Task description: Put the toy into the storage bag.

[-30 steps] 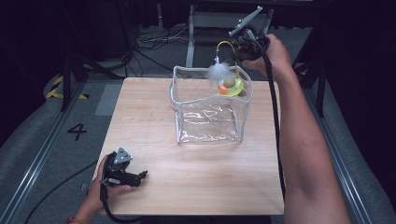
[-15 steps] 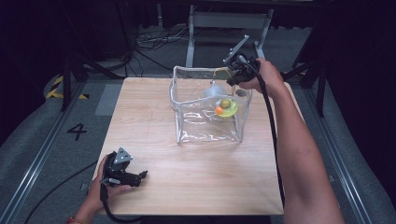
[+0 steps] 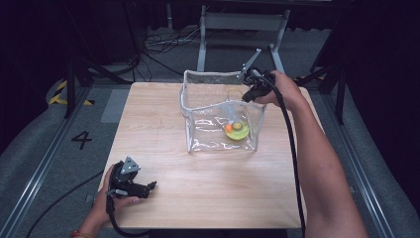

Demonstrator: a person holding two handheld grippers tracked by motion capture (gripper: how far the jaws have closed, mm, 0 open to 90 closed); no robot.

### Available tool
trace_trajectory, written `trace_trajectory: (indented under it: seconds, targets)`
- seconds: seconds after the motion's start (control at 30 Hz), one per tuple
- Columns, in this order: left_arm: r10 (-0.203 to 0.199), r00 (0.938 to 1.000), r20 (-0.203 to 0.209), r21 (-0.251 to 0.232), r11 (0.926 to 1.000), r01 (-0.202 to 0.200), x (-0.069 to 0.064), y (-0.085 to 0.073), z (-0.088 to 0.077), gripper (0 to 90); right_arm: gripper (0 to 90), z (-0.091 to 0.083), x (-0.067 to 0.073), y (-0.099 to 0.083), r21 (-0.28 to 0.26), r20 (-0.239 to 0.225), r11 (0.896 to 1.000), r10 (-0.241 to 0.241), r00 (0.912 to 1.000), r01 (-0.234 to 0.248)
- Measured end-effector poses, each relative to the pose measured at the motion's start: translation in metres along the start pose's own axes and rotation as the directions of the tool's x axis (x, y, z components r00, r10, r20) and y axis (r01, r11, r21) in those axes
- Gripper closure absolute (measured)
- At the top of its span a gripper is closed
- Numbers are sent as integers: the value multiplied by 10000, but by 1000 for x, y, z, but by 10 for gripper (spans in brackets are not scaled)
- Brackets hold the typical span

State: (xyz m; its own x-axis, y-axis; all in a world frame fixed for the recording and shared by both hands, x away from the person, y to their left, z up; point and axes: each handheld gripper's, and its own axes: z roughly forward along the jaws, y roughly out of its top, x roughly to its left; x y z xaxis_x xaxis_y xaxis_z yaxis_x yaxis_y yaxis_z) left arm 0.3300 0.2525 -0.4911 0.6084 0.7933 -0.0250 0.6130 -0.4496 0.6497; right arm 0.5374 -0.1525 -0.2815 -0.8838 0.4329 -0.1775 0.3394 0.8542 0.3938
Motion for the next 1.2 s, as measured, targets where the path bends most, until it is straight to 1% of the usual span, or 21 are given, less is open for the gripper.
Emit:
trace_trajectory:
  seconds: [0.13,0.3,0.37,0.43,0.47,0.53,0.6,0.63,0.67,0.7,0.73,0.77,0.8,0.9,0.93,0.97,1.0,1.03,1.13,1.17,1.2]
  targets:
    - [9,10000,-4,-4,10000,-9,0,0,0,17,872,0,1,-2,-105,-46,9999,49,10000,-49]
    - [-12,10000,-5,-21,10000,12,0,0,0,17,844,1,1,-5,-52,-10,9999,127,9999,-127]
    - [11,10000,-5,-24,10000,-11,0,0,0,17,829,-1,1,-6,-130,-91,9999,72,9999,-73]
    - [-14,10000,-3,-21,10000,14,0,0,0,17,783,-2,1,-8,-333,37,9993,185,9998,-183]
    - [62,10000,-1,-74,10000,-62,0,0,0,17,783,-2,1,-8,-333,37,9993,185,9998,-183]
    - [-14,10000,-3,-19,10000,14,0,0,0,17,757,-3,3,-9,-428,83,9988,232,9997,-228]
    - [2,10000,-22,-59,10000,-2,0,0,0,17,730,-4,4,-10,-659,136,9974,305,9994,-296]
    - [-15,10000,0,-16,10000,15,0,0,0,17,692,-5,4,-11,-693,370,9970,382,9986,-355]
    - [56,10000,-4,-77,10000,-56,0,0,0,17,686,-5,5,-11,-717,466,9965,470,9978,-436]
    - [-21,10000,-5,-16,10000,21,0,0,0,17,668,-6,5,-12,-766,497,9959,523,9974,-484]
    - [66,10000,0,-75,10000,-66,0,0,0,17,637,-8,6,-13,-827,552,9954,531,9971,-485]
    - [-19,10000,-5,-17,10000,19,0,0,0,17,610,-10,7,-13,-915,664,9946,546,9963,-484]
    - [73,10000,-14,-79,9999,-73,0,0,0,17,608,-14,8,-14,-1110,792,9923,645,9948,-555]
    - [71,10000,-33,-76,9999,-71,1,0,0,17,582,-20,10,-16,-1438,717,9881,656,9953,-548]
    - [-23,10000,-8,-30,10000,23,0,0,0,17,564,-23,11,-17,-1489,878,9870,734,9934,-598]
    - [104,9999,-13,-57,9999,-104,1,0,0,17,564,-24,12,-18,-1504,906,9867,755,9930,-613]
    - [77,10000,-13,-34,10000,-77,0,0,0,17,559,-25,13,-19,-1536,898,9864,733,9933,-590]
    - [33,10000,-5,-12,10000,-33,0,0,0,17,550,-27,13,-21,-1584,1011,9853,800,9917,-634]
    - [24,10000,-26,-63,10000,-24,0,0,0,17,524,-33,16,-24,-1759,1028,9824,818,9913,-628]
    - [6,10000,-6,-7,10000,-6,0,0,0,17,514,-35,17,-26,-1837,1171,9810,853,9894,-628]
    - [75,10000,-17,-42,10000,-75,0,0,0,17,513,-37,18,-27,-1902,1190,9797,876,9890,-639]
